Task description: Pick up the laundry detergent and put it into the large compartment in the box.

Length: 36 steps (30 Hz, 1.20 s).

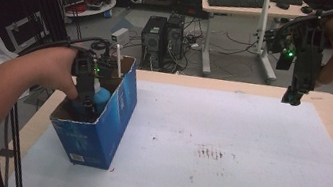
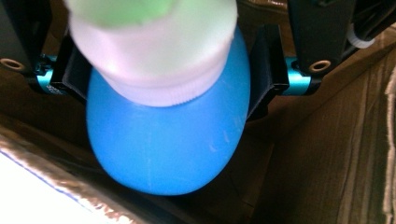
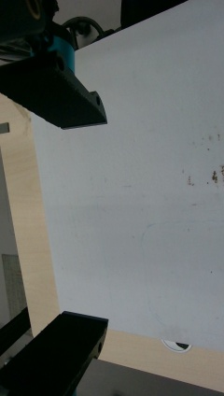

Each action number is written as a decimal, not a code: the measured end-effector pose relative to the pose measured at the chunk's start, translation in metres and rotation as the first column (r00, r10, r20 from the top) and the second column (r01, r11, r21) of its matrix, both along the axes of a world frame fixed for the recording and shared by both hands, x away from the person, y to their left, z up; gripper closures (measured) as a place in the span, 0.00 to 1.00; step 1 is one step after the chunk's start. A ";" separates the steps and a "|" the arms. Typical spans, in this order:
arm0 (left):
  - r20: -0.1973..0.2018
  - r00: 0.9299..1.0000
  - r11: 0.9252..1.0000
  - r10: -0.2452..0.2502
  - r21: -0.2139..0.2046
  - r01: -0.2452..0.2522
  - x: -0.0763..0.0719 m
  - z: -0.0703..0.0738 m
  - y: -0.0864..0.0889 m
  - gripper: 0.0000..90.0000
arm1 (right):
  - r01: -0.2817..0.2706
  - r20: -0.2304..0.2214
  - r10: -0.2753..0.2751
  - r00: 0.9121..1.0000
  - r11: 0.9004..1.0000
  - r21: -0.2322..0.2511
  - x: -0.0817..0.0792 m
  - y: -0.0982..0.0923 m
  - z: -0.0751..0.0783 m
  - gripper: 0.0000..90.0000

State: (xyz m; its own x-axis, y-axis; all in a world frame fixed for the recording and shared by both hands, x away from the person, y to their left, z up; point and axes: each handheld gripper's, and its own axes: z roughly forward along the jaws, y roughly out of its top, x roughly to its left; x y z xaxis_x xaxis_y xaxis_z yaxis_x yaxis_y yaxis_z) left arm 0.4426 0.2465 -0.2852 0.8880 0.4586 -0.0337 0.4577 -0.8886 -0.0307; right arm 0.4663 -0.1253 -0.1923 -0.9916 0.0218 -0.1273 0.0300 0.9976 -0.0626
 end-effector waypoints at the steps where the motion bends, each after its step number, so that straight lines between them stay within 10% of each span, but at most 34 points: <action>1: 0.000 1.000 1.000 0.000 -0.002 0.000 0.000 0.001 0.000 0.32 | 0.008 0.001 -0.008 1.000 1.000 -0.004 -0.001 0.000 0.000 0.03; 36: 0.101 0.995 0.999 -0.010 0.035 0.006 -0.014 0.061 0.003 0.07 | 0.017 0.004 -0.017 1.000 1.000 0.004 -0.004 -0.009 0.001 0.03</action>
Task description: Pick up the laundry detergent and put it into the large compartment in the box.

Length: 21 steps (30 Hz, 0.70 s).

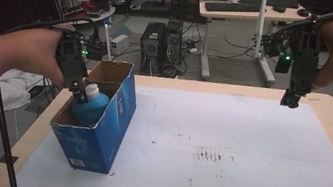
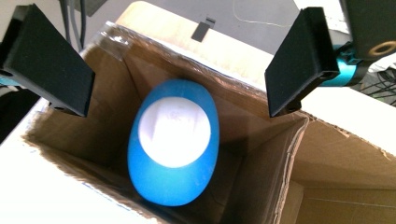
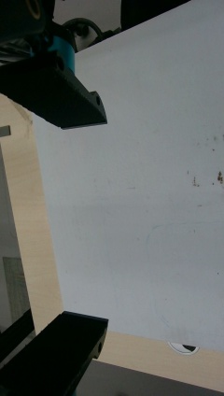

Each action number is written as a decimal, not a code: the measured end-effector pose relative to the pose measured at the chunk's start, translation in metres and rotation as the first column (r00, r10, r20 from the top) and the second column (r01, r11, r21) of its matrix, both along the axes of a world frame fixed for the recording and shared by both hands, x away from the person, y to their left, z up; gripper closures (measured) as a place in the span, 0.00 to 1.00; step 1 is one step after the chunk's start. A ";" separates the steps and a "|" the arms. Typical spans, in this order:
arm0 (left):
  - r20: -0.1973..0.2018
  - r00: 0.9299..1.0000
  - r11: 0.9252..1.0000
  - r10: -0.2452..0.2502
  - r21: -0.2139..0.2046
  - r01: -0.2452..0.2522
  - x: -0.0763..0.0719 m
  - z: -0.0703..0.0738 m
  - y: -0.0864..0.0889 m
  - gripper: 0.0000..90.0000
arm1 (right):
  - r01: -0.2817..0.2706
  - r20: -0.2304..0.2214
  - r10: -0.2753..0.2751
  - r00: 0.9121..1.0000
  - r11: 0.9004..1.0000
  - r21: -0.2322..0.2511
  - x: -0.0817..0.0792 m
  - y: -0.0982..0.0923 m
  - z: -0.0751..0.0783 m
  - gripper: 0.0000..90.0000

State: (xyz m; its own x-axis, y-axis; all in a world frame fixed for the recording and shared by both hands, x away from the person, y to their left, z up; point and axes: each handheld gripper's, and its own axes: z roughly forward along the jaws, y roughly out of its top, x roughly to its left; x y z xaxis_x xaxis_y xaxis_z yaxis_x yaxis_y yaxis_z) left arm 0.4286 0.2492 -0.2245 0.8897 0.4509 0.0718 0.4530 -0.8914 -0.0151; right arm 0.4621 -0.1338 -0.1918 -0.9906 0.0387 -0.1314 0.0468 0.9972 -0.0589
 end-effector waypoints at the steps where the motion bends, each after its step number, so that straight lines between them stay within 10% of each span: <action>1: 0.005 1.000 1.000 -0.003 0.003 0.003 0.000 0.003 -0.001 0.05 | 0.004 0.003 -0.004 1.000 1.000 0.001 0.000 0.000 0.000 0.03; 15: -0.011 0.994 0.994 -0.108 -0.020 0.108 -0.013 0.033 -0.026 0.02 | -0.007 -0.002 0.007 1.000 1.000 -0.002 -0.004 0.001 0.002 0.03; 21: -0.007 0.973 0.973 -0.229 -0.030 0.229 -0.019 0.034 -0.056 0.02 | -0.009 -0.003 0.009 1.000 1.000 0.004 -0.007 0.006 0.002 0.03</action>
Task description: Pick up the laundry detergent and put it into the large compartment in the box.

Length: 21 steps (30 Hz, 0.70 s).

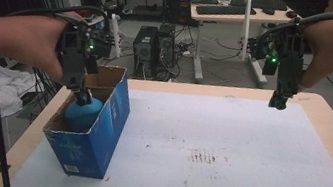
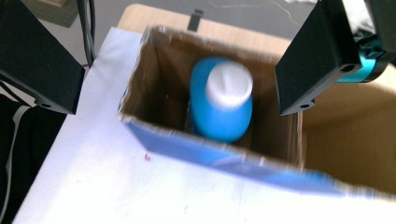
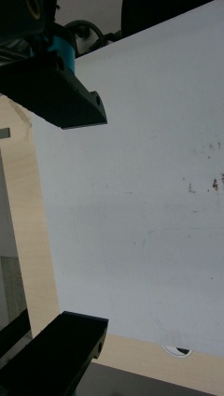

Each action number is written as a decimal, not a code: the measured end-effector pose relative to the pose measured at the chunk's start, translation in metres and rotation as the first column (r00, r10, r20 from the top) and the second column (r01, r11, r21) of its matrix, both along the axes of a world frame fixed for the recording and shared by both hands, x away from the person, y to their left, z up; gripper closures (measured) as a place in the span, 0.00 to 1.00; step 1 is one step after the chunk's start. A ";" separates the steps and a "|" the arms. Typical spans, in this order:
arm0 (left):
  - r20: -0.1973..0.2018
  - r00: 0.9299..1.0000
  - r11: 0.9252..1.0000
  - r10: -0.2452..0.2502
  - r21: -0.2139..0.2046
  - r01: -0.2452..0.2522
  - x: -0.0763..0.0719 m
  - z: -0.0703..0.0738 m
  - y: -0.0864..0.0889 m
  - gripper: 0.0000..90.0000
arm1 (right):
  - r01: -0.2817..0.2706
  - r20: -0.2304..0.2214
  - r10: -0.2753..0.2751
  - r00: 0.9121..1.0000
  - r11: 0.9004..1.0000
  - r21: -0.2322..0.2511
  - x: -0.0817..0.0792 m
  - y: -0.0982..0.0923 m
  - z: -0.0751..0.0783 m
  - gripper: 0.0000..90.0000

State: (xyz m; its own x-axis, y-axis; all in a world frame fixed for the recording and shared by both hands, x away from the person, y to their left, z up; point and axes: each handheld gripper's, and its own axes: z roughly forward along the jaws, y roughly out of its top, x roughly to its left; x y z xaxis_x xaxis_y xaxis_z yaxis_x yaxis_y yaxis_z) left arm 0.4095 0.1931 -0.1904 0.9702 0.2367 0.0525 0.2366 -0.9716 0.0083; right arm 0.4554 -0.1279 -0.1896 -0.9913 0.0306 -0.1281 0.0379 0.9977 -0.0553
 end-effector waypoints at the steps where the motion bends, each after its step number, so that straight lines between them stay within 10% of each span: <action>1: 0.002 1.000 1.000 -0.025 -0.002 0.025 0.000 -0.001 -0.006 0.02 | -0.006 -0.001 0.006 1.000 1.000 0.002 0.000 0.000 0.000 0.03; 21: -0.038 0.991 0.991 -0.130 -0.044 0.128 0.014 -0.033 -0.077 0.02 | 0.015 -0.004 -0.015 1.000 1.000 -0.013 -0.007 0.005 0.000 0.03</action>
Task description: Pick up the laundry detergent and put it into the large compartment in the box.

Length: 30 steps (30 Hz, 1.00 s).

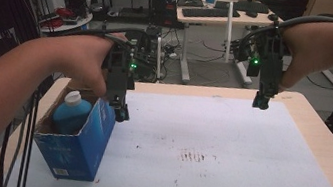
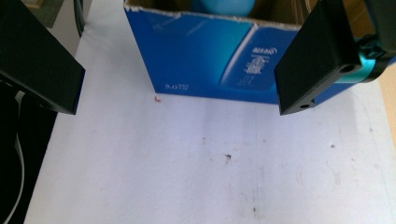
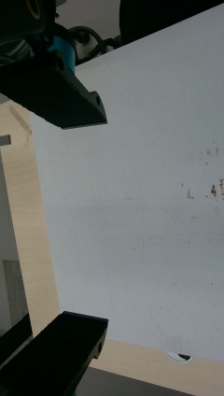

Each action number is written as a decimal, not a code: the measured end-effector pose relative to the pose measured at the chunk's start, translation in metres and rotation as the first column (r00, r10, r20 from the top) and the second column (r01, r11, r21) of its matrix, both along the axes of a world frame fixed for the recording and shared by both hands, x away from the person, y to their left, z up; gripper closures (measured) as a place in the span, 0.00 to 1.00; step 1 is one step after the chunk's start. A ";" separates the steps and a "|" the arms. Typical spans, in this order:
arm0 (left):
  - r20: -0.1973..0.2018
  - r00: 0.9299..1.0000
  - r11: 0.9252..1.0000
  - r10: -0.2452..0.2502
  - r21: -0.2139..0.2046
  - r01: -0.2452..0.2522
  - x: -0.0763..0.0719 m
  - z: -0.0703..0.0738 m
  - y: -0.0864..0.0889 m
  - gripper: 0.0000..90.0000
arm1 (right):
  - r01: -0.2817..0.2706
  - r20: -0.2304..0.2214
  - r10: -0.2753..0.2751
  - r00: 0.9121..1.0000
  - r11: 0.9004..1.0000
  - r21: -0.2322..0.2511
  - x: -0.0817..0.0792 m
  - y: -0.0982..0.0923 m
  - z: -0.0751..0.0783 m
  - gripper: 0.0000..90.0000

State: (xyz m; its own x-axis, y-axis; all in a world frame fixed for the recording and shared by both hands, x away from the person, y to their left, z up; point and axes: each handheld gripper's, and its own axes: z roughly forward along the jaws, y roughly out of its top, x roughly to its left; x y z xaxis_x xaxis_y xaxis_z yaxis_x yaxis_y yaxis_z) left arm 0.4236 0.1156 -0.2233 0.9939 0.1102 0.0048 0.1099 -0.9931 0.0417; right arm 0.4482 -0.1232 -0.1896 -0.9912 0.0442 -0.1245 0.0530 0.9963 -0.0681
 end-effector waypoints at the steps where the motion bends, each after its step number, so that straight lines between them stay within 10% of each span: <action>1: 0.001 1.000 1.000 -0.002 0.000 0.002 0.001 -0.001 -0.002 0.02 | -0.009 0.001 0.009 1.000 1.000 0.001 0.000 0.000 0.000 0.03; 30: -0.008 1.000 1.000 -0.005 -0.007 0.005 0.004 -0.010 -0.011 0.02 | -0.013 0.009 0.013 1.000 1.000 0.009 -0.003 -0.004 0.001 0.03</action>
